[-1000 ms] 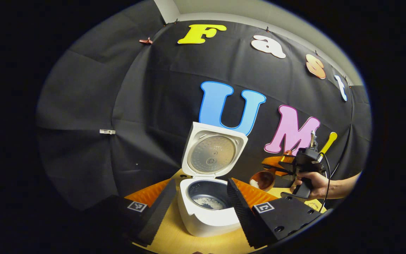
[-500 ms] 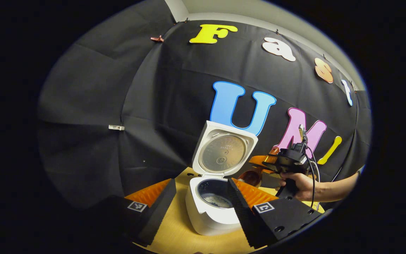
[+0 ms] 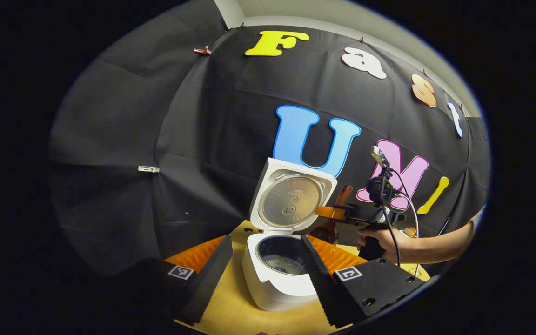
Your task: Close the left gripper, press the button to open the rice cooker; take a wooden spoon from the chopstick holder with the right hand, scoop a spoonful of rice and pour it into the rice cooker, then put the wooden spoon back into the chopstick holder.
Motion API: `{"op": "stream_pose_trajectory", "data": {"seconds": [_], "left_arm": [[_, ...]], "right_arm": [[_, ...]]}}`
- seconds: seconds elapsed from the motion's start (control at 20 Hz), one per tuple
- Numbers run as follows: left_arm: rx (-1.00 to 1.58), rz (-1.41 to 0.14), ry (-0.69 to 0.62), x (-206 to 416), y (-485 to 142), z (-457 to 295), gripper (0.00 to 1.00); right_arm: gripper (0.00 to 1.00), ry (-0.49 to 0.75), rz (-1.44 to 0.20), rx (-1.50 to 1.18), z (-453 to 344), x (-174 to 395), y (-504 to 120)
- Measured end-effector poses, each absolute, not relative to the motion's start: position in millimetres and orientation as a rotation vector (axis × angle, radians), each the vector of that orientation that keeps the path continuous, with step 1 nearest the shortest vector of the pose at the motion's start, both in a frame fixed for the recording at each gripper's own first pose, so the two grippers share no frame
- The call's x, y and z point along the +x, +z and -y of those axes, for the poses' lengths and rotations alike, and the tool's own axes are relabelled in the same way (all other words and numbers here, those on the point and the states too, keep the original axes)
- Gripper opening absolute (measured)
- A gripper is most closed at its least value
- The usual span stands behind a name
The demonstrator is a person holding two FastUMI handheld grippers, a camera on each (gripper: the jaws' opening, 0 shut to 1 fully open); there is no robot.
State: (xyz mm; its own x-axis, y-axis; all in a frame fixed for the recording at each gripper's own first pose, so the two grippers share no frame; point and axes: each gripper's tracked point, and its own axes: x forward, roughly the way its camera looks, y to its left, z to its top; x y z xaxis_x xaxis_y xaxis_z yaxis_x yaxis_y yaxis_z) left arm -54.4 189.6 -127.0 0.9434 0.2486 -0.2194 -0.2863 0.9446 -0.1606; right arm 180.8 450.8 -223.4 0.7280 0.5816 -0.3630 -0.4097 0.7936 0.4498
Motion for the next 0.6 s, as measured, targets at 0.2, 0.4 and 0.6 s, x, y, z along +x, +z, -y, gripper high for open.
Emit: {"op": "stream_pose_trajectory", "data": {"seconds": [0.2,0.4,0.6], "left_arm": [[-0.194,-0.201,0.279,-57,-125,-186,0.94],[-0.191,-0.212,0.287,-65,-128,-187,0.94],[-0.198,-0.211,0.298,-69,-126,-190,0.94]], "right_arm": [[0.19,0.631,-0.491,0.225,-467,169,-228],[0.19,0.726,-0.435,0.034,-487,154,-229],[0.19,0.805,-0.343,-0.157,-505,138,-225]]}}
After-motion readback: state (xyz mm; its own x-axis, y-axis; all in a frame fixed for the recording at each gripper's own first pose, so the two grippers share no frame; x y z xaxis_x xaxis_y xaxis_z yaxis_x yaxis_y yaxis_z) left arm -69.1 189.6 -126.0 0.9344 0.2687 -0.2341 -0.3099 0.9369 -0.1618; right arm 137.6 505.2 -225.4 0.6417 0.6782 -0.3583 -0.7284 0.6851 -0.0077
